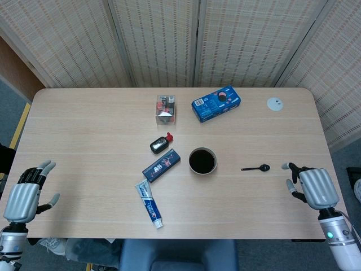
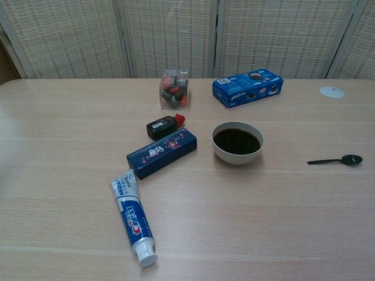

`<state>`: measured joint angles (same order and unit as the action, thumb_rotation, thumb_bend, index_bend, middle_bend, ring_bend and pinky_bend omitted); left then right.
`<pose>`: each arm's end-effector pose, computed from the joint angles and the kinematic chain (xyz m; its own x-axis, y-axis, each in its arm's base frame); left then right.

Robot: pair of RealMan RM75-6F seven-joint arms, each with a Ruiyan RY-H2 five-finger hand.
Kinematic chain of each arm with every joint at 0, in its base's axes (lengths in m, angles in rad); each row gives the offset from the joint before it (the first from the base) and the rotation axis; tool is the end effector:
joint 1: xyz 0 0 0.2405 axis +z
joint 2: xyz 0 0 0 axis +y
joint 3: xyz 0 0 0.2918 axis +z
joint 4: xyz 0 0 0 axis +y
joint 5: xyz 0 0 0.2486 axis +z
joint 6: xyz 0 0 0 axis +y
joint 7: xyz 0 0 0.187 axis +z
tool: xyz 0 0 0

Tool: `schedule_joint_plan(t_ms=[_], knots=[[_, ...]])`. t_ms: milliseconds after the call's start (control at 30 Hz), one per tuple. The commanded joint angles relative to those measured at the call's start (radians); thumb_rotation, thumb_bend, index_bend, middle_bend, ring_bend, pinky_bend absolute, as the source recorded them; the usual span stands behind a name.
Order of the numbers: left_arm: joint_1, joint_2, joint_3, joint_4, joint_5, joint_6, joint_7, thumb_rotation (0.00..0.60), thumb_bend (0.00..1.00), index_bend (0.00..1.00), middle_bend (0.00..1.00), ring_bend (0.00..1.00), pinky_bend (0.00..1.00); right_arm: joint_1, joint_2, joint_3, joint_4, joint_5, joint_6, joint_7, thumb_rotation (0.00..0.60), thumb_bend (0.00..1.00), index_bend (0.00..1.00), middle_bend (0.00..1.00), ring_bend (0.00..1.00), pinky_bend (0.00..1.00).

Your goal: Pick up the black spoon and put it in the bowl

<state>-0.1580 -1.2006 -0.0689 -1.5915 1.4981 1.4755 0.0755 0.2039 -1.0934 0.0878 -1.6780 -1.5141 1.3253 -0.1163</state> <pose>-0.3344 0.2594 0.1129 0.4056 -0.0328 0.9134 0.9103 -0.0753 -0.4070 -0.3180 -0.2762 0.1193 0.4755 -0.0668 0.8772 -0.8738 -0.1516 0.4621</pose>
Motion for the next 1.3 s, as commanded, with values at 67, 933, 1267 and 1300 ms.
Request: schedule_joint_plan(t_ms=[67,933,1267,1300], knots=[[0.002,0.000,0.004,0.002,0.004,0.002,0.000,0.600,0.24,0.13,0.13,0.18,0.16,0.077,-0.032,0.019,0.041,0.007,-0.095,-0.047,0.600,0.40,0.36,0.86,0.87,0.95],[0.017,0.001,0.016,0.022,-0.006,-0.004,-0.012,0.600,0.24,0.13,0.13,0.18,0.16,0.313,-0.343,0.034,0.434,0.173,-0.410,-0.136,0.600,0.28,0.45,1.00,1.00,1.00],[0.017,0.007,0.013,0.012,-0.004,-0.001,-0.004,0.600,0.24,0.13,0.13,0.18,0.16,0.369,-0.427,0.012,0.549,0.186,-0.472,-0.189,0.600,0.29,0.47,1.00,1.00,1.00],[0.018,0.007,0.014,0.011,-0.004,0.000,-0.004,0.600,0.24,0.13,0.13,0.18,0.16,0.374,-0.432,0.011,0.555,0.187,-0.476,-0.196,0.600,0.29,0.47,1.00,1.00,1.00]])
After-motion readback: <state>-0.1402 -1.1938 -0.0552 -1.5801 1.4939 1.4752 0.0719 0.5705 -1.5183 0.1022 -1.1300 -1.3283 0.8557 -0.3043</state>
